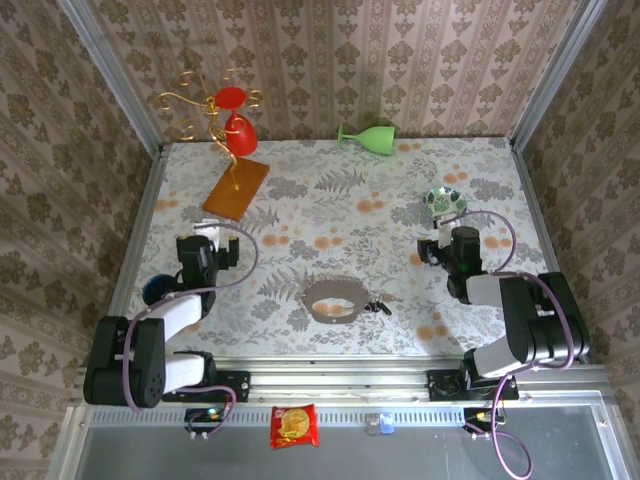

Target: Put the keys on the keyring

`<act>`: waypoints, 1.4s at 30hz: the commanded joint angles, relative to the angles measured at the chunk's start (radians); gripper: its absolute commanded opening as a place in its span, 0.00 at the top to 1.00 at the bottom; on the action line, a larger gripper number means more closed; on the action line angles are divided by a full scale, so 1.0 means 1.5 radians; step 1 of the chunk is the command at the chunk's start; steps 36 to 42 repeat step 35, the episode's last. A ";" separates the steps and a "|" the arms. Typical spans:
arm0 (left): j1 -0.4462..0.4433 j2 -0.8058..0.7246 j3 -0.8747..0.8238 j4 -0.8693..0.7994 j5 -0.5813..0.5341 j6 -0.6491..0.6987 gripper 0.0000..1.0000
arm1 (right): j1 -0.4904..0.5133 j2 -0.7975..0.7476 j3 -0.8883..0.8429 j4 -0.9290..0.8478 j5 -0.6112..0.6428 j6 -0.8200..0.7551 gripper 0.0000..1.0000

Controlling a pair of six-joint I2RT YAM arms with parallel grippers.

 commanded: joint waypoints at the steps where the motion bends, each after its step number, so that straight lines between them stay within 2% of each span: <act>1: 0.022 0.021 -0.002 0.107 0.039 0.011 0.00 | -0.015 0.017 -0.033 0.218 -0.032 0.040 0.32; 3: 0.035 0.038 0.008 0.115 0.065 0.009 0.00 | -0.017 0.015 -0.033 0.216 -0.045 0.039 0.32; 6: 0.060 0.090 0.011 0.185 0.097 -0.016 0.00 | -0.025 0.015 -0.020 0.192 -0.057 0.044 0.31; 10: 0.066 0.208 0.009 0.301 0.142 -0.004 0.00 | -0.030 0.014 -0.015 0.178 -0.073 0.045 0.31; 12: 0.068 0.189 0.016 0.259 0.144 -0.011 0.00 | -0.032 0.016 -0.014 0.179 -0.079 0.045 0.31; 14: 0.068 0.205 0.016 0.290 0.120 -0.012 0.00 | -0.034 0.016 -0.003 0.163 -0.073 0.048 0.30; 17: 0.064 0.201 0.034 0.248 0.038 -0.036 0.00 | -0.031 0.019 0.024 0.111 -0.037 0.060 0.24; 19: 0.046 0.206 0.016 0.289 0.014 -0.020 0.00 | -0.031 0.017 0.022 0.112 -0.029 0.065 0.23; 22: 0.019 0.208 0.018 0.292 0.003 0.010 0.00 | -0.031 0.017 0.024 0.109 -0.026 0.065 0.22; 25: 0.022 0.208 0.023 0.282 0.011 0.008 0.00 | -0.031 0.017 0.025 0.109 -0.026 0.065 0.22; 30: 0.065 0.203 0.055 0.209 0.103 -0.014 0.00 | -0.031 0.017 0.025 0.108 -0.027 0.064 0.20; 34: 0.064 0.202 0.051 0.215 0.104 -0.013 0.00 | -0.031 0.017 0.024 0.109 -0.026 0.065 0.16; 35: 0.063 0.202 0.051 0.215 0.105 -0.012 0.00 | -0.031 0.017 0.024 0.109 -0.025 0.064 0.07; 42: 0.063 0.202 0.051 0.215 0.105 -0.012 0.00 | -0.031 0.017 0.024 0.109 -0.025 0.064 0.07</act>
